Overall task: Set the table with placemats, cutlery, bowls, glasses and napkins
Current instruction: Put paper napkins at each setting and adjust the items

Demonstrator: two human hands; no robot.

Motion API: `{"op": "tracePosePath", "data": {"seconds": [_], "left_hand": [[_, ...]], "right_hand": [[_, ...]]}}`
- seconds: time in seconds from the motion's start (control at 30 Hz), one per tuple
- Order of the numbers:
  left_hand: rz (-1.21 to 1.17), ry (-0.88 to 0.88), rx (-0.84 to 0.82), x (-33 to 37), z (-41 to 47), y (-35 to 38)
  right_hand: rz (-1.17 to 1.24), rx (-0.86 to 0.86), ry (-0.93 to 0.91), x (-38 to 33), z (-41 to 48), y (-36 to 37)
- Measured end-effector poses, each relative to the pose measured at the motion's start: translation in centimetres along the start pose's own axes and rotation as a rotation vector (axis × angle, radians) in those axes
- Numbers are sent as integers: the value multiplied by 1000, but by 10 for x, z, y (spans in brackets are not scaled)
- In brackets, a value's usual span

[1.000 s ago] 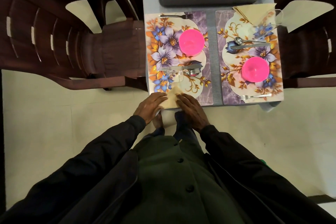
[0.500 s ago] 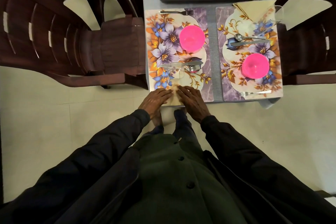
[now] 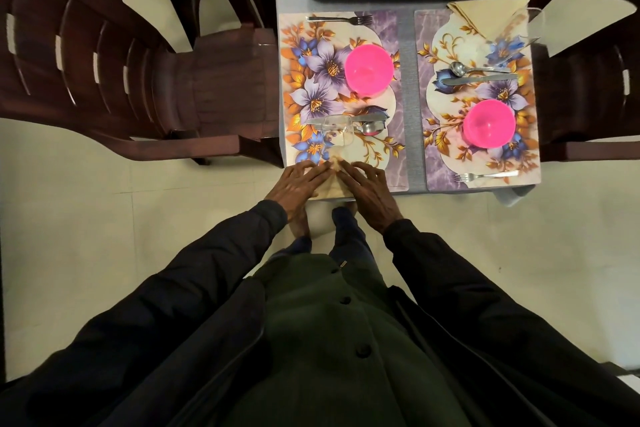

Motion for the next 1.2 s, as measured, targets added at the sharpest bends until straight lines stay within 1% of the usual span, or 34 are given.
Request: {"op": "tracePosePath", "data": {"seconds": [0.2, 0.47, 0.5, 0.57, 0.7, 0.77, 0.83, 0.97, 1.03, 1.2], "left_hand": [[17, -11, -59, 3, 4, -4], [14, 1, -77, 3, 4, -11], [0, 7, -53, 5, 3, -12], [-33, 17, 53, 6, 0, -16], [-104, -13, 271, 4, -14, -25], [-147, -20, 346, 7, -24, -27], [-160, -7, 383, 11, -32, -27], [-198, -29, 297, 10, -37, -21], [-187, -9, 264, 10, -36, -18], [-145, -12, 272, 18, -34, -21]], "right_hand": [[-14, 14, -5, 1, -3, -1], [-4, 50, -14, -1, -3, -2], [4, 71, -23, -2, -4, -4], [30, 134, -24, -2, -6, -10], [157, 263, 104, 7, -16, -21], [200, 285, 118, 10, -23, -24], [219, 274, 97, 9, -28, -25], [223, 202, 83, 8, -29, -17], [192, 172, 87, 9, -29, -11], [149, 182, 98, 9, -29, -5]]}}
Point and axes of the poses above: each hand's wrist, its own z-axis towards the middle knuckle, its own y-axis out of the palm, x = y × z, the point moved 3 cm from there along z, towards the middle knuckle, and after that the axes turned 10 degrees about y, right-handed, at the moved point
